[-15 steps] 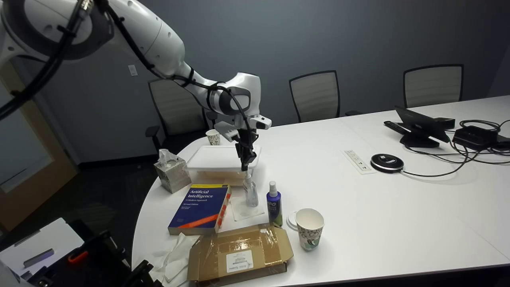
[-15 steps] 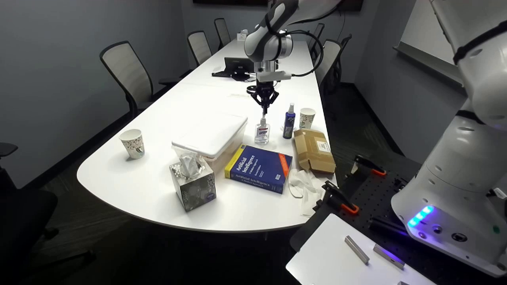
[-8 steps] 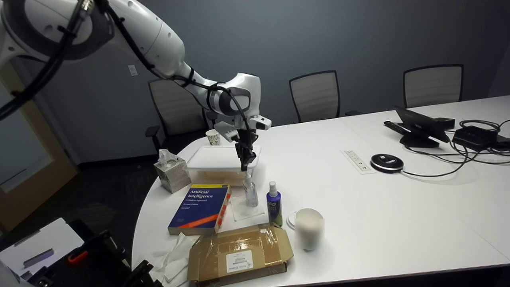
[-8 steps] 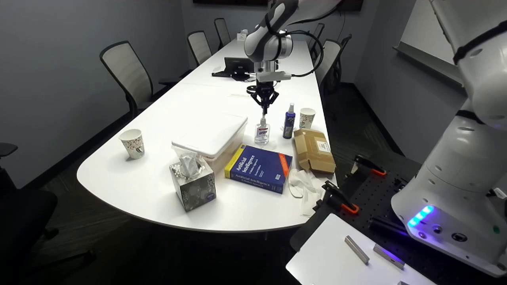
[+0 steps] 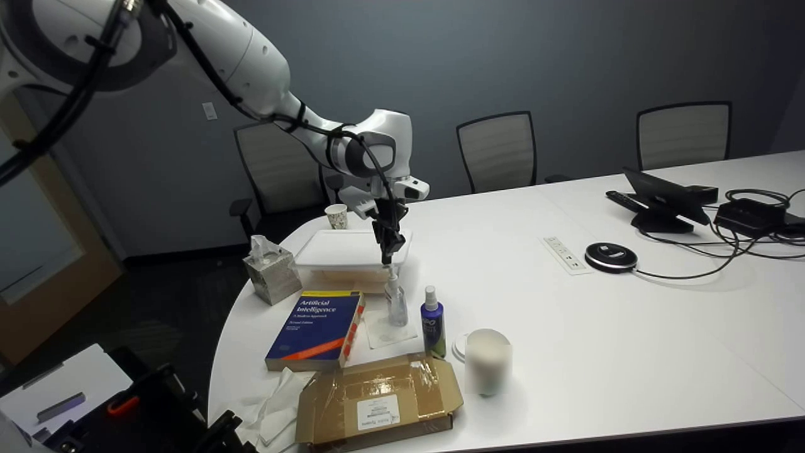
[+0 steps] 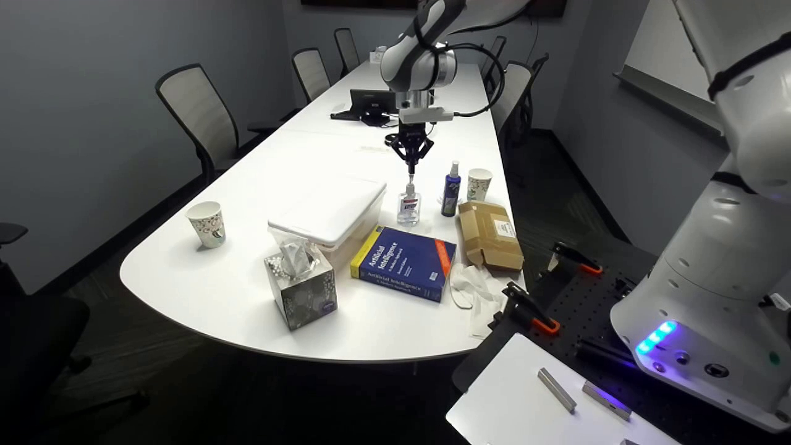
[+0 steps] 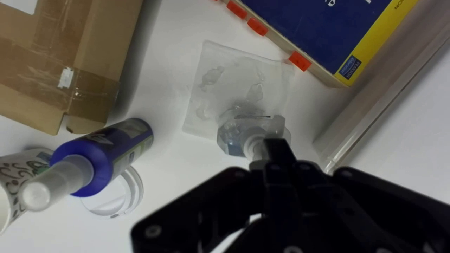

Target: Press the down the spray bottle

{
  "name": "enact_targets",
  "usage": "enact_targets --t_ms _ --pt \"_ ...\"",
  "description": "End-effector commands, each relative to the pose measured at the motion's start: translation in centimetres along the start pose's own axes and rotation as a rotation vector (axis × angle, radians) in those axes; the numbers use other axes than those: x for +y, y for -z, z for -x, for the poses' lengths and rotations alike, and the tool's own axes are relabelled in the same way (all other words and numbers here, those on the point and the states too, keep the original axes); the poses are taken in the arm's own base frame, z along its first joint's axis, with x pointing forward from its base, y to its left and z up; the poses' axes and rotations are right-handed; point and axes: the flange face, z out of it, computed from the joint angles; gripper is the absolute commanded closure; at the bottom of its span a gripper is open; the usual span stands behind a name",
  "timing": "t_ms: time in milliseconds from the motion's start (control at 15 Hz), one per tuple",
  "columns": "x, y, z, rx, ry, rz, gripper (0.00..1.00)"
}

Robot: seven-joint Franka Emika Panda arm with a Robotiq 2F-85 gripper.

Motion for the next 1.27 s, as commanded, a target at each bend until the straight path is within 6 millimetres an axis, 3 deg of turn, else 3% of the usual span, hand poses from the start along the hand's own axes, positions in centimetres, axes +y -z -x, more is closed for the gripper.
enact_targets --t_ms 0,67,133,267,600,867,1200 --pt "0.0 2.9 0.5 0.014 -0.048 -0.021 1.00" --pt "0.1 3.5 0.5 0.021 -0.060 -0.025 1.00" --pt "0.1 4.3 0.6 0.026 -0.062 -0.030 0.74" --pt "-0.1 6.0 0.9 0.044 -0.062 -0.037 0.68" --pt "-0.1 9.8 1.7 0.072 -0.069 -0.038 0.31" --pt "0.1 11.4 2.2 0.081 -0.080 -0.043 0.01" --pt "0.1 11.3 2.8 0.024 -0.071 -0.028 0.00"
